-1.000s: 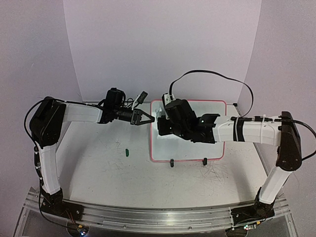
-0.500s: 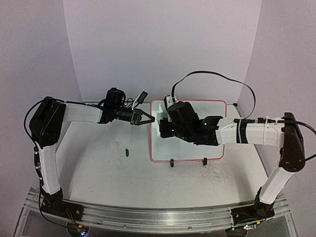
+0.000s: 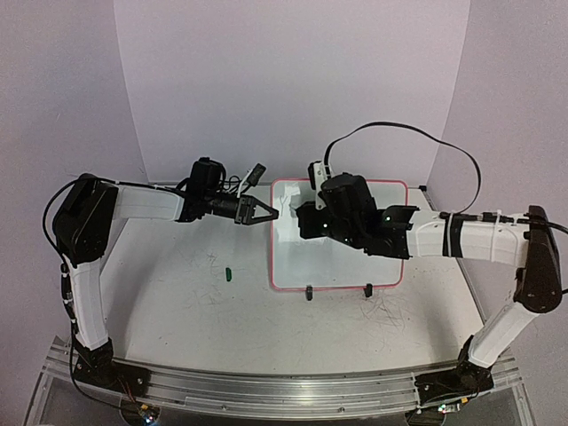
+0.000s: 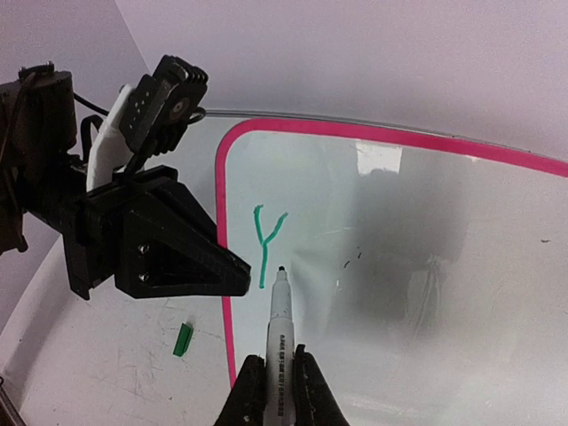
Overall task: Write a sentence on the whiteboard
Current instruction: Pick up the sentence from the whiteboard.
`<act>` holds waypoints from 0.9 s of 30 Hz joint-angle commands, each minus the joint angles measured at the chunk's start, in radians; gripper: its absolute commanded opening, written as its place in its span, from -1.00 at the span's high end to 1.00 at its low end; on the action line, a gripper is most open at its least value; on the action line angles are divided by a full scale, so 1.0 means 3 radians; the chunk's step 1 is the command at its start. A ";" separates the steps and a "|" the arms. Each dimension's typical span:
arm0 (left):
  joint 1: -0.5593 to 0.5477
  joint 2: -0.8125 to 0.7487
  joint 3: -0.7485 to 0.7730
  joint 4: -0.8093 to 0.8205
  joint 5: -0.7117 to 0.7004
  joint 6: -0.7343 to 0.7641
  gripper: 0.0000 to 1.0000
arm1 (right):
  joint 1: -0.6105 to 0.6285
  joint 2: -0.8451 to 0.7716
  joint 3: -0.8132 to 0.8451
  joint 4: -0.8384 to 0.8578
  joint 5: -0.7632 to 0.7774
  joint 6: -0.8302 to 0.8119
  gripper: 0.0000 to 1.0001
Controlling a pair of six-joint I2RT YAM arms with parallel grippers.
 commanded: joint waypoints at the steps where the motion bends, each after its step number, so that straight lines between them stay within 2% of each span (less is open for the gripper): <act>1: -0.0065 -0.0127 -0.0034 0.0010 -0.0051 0.0105 1.00 | 0.0009 0.0091 0.0121 0.0142 -0.0049 -0.0080 1.00; 27: -0.0066 -0.0125 -0.0020 0.0010 -0.0032 0.0094 1.00 | 0.0009 0.0181 0.0225 0.0174 0.0106 -0.0126 1.00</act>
